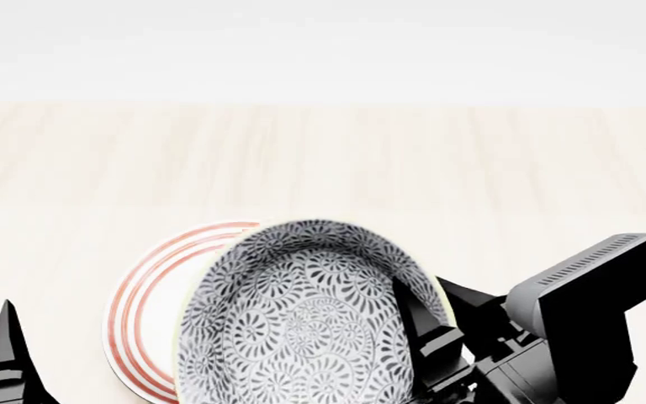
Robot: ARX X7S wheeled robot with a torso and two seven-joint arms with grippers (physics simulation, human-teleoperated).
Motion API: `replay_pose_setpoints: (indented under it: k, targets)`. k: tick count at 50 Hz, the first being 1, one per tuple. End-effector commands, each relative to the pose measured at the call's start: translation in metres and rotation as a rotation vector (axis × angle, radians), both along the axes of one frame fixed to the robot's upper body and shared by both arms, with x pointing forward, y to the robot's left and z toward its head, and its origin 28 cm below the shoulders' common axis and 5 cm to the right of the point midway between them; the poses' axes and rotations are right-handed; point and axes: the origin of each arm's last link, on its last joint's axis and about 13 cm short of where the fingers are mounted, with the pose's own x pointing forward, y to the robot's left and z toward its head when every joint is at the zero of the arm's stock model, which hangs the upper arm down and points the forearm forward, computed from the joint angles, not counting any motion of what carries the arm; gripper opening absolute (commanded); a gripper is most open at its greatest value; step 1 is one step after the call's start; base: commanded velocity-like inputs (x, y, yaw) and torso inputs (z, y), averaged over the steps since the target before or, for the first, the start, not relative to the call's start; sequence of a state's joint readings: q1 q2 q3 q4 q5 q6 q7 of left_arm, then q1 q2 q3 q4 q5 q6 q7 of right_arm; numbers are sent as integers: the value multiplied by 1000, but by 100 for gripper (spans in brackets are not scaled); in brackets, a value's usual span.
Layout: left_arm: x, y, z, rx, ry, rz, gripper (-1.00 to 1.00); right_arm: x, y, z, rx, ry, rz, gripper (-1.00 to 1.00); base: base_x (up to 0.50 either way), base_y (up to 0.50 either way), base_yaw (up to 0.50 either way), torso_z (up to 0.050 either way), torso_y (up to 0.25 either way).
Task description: Put the bowl on the plate.
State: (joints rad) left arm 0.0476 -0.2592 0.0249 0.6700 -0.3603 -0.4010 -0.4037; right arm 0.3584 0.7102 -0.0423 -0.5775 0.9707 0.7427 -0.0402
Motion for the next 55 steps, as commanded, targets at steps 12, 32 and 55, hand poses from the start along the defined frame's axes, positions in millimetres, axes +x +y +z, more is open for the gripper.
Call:
replay_pose_setpoints:
  k: [12, 32, 55]
  targets:
    - [-9, 2, 1, -19, -3, 4, 100, 70, 10, 13, 118, 49, -85, -100, 0, 0, 0, 0, 0]
    - [-10, 2, -1, -17, 0, 3, 100, 122, 31, -2, 172, 189, -27, -100, 0, 0, 0, 0, 1]
    - [-14, 5, -2, -18, 6, 9, 100, 142, 51, -7, 319, 327, 32, -100, 0, 0, 0, 0, 0]
